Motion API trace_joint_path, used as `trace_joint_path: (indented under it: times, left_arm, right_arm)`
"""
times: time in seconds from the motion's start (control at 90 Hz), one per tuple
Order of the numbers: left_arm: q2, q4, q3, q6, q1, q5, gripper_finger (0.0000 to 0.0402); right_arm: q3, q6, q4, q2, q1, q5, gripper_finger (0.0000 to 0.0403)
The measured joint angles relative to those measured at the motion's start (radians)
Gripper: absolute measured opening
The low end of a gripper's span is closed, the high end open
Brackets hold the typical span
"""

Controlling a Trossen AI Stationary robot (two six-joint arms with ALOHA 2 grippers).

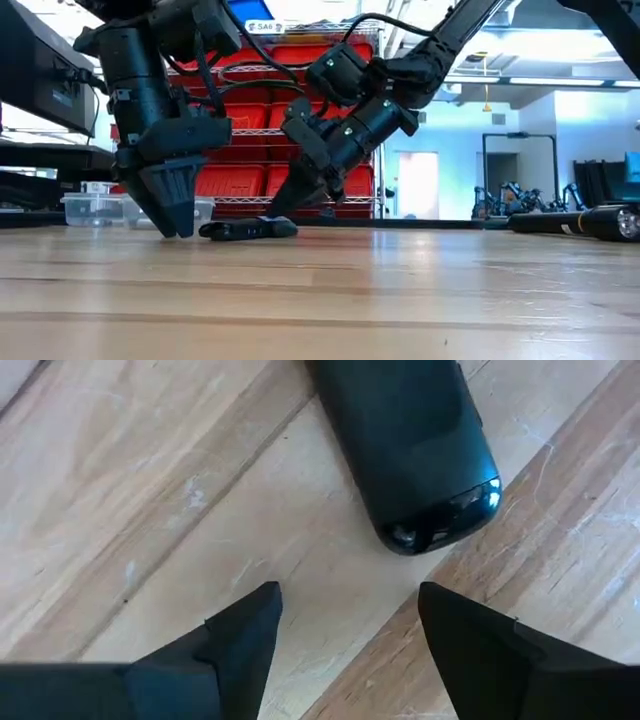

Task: Insert battery
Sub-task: Close the remote's battery compartment

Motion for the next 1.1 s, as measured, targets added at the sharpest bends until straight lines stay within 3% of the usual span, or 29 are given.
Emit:
trace_joint_path:
  times: [0.422,0.633,0.789,0.933,1.1]
  left_arm:
    - [0.000,0.001,0.000,-0.001,0.000,0.000,0.0221]
    - [0.000,0.001,0.000,-0.002,0.000,0.000,0.0221]
    - [0.000,0.000,0.000,-0.002,0.000,0.000,0.0221]
    - [0.000,-0.001,0.000,-0.003,0.000,0.000,0.0221]
    - [0.000,-0.001,0.000,-0.003,0.000,0.000,0.0221]
  right_arm:
    - [0.000,-0.109,0.079,0.000,-0.012,0.006,0.0000]
    - [0.004,-0.112,-0.068,-0.107,-0.032,0.004,0.0000]
    - [-0.045,-0.114,-0.153,-0.114,-0.044,0.003,0.0000]
    - [-0.134,-0.097,-0.087,-0.116,-0.045,0.004,0.0000]
    - [-0.199,-0.094,0.107,-0.082,-0.034,0.004,0.0000]
